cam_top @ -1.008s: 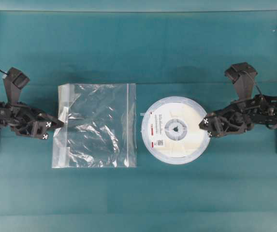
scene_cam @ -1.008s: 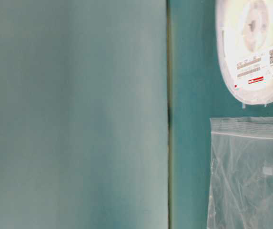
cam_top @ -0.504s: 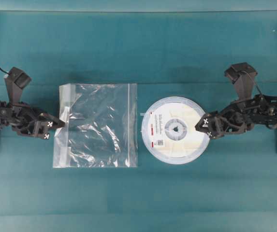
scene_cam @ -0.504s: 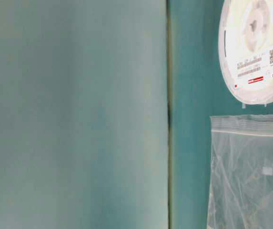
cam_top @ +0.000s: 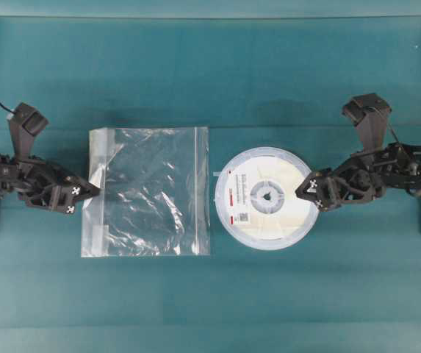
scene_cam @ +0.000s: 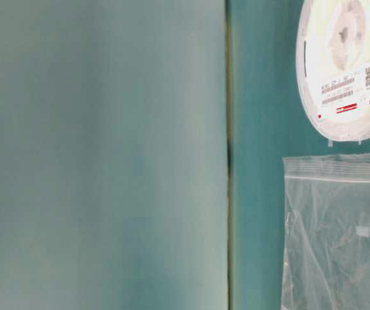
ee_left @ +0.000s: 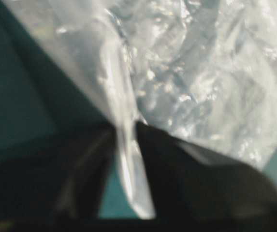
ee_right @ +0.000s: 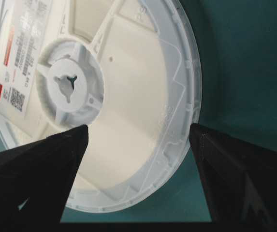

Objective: Take out the reel from the clear zip bag.

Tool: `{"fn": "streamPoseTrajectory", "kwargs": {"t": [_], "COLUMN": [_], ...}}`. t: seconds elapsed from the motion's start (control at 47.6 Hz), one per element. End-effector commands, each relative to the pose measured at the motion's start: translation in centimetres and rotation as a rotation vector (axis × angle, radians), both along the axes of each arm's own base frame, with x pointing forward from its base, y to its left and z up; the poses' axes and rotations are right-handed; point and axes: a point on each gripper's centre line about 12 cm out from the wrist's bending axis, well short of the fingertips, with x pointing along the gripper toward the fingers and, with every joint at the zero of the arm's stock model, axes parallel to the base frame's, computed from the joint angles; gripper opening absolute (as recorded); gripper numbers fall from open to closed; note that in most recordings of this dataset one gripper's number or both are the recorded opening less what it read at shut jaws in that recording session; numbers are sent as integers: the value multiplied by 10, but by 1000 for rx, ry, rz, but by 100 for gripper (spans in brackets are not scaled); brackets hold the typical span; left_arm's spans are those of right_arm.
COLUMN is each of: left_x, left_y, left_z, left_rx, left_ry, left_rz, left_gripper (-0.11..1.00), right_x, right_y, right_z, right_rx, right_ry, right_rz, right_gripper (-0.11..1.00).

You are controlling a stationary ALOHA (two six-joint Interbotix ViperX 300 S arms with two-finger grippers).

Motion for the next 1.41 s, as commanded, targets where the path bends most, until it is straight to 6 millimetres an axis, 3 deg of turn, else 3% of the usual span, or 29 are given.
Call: {"fn": "streamPoseTrajectory", "kwargs": {"t": [0.0, 0.126, 0.21, 0.483, 0.945, 1.386], "left_x": [-1, -2, -4, -16, -32, -54], "left_y": [0, 1, 0, -1, -6, -8], "left_z": [-1, -1, 0, 15, 66, 109], "left_rx": [-1, -4, -6, -3, 92, 315], "left_ry": [17, 49, 69, 88, -12, -105], "left_rz": [0, 3, 1, -1, -80, -225], "left_gripper": [58, 85, 94, 93, 93, 92], "right_x": [5, 5, 6, 1, -6, -10], "right_y": [-1, -1, -1, -1, 2, 2], "right_z": [6, 9, 12, 20, 55, 89], "right_rx": [-15, -26, -29, -27, -39, -213], "right_ry": [-28, -35, -43, -69, -177, -284], "right_rz": [8, 22, 28, 23, 53, 184], "right_gripper": [92, 92, 92, 92, 92, 92]}}
